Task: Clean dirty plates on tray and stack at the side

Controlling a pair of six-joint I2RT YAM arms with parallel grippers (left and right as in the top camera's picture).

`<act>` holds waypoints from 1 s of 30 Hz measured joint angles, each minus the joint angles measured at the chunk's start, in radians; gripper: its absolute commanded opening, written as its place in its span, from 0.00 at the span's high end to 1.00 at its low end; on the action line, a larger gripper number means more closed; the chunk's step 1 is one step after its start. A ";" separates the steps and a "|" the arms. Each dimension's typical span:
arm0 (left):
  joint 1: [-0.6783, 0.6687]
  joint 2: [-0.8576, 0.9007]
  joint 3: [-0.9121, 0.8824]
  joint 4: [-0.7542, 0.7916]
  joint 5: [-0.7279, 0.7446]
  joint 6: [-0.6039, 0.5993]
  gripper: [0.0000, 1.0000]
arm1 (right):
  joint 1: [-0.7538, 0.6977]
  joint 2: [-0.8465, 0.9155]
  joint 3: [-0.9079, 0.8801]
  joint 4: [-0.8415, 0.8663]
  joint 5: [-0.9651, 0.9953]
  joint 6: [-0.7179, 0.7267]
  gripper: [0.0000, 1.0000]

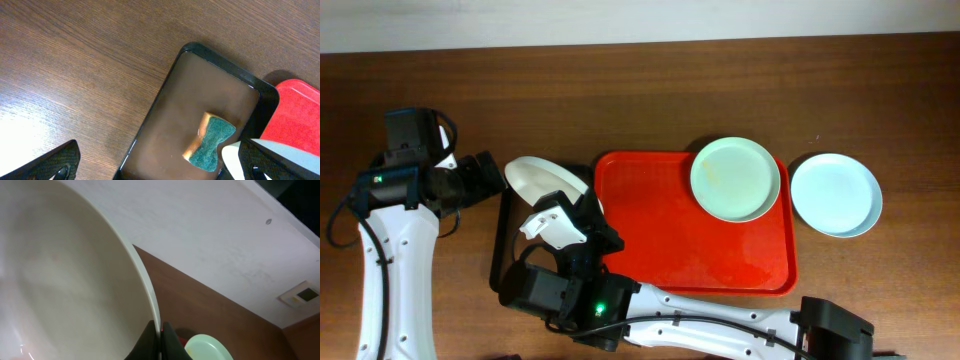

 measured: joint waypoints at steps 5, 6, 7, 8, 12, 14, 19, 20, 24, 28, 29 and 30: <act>0.000 0.000 0.000 0.000 0.000 0.000 0.01 | 0.000 0.000 0.000 0.000 0.010 0.000 0.96; 0.000 0.000 0.000 0.000 0.000 0.000 0.01 | 0.000 0.000 0.000 0.000 0.016 0.000 0.96; 0.000 0.000 0.000 0.000 0.000 0.000 0.01 | 0.000 0.000 0.000 0.000 0.019 0.000 0.96; 0.000 0.000 0.000 0.000 0.000 0.000 0.01 | 0.000 0.000 0.000 0.001 0.020 0.000 0.96; 0.000 0.000 0.000 0.000 0.000 0.000 0.01 | 0.000 0.000 0.000 0.002 0.026 0.000 0.96; 0.000 0.000 0.000 0.000 0.000 0.000 0.01 | 0.000 0.000 0.000 0.003 0.027 0.000 0.96; 0.000 0.000 0.000 0.000 0.000 0.000 0.01 | -0.021 0.000 0.000 -0.005 -0.021 0.021 0.96; 0.000 0.000 0.000 0.000 0.000 0.000 0.01 | -0.054 0.000 0.003 -0.048 -0.081 0.069 0.96; 0.000 0.000 0.000 0.000 0.000 0.000 0.01 | -0.210 0.000 0.006 -0.208 -0.336 0.274 0.96; 0.000 0.000 0.000 0.001 0.000 0.000 0.01 | -0.495 -0.032 0.008 -0.304 -0.836 0.422 0.96; 0.000 0.000 0.000 0.000 0.000 0.000 0.01 | -0.574 -0.058 0.008 -0.323 -0.958 0.430 0.96; 0.000 0.000 0.000 0.000 0.000 0.000 0.01 | -0.715 -0.088 0.011 -0.371 -1.155 0.440 0.96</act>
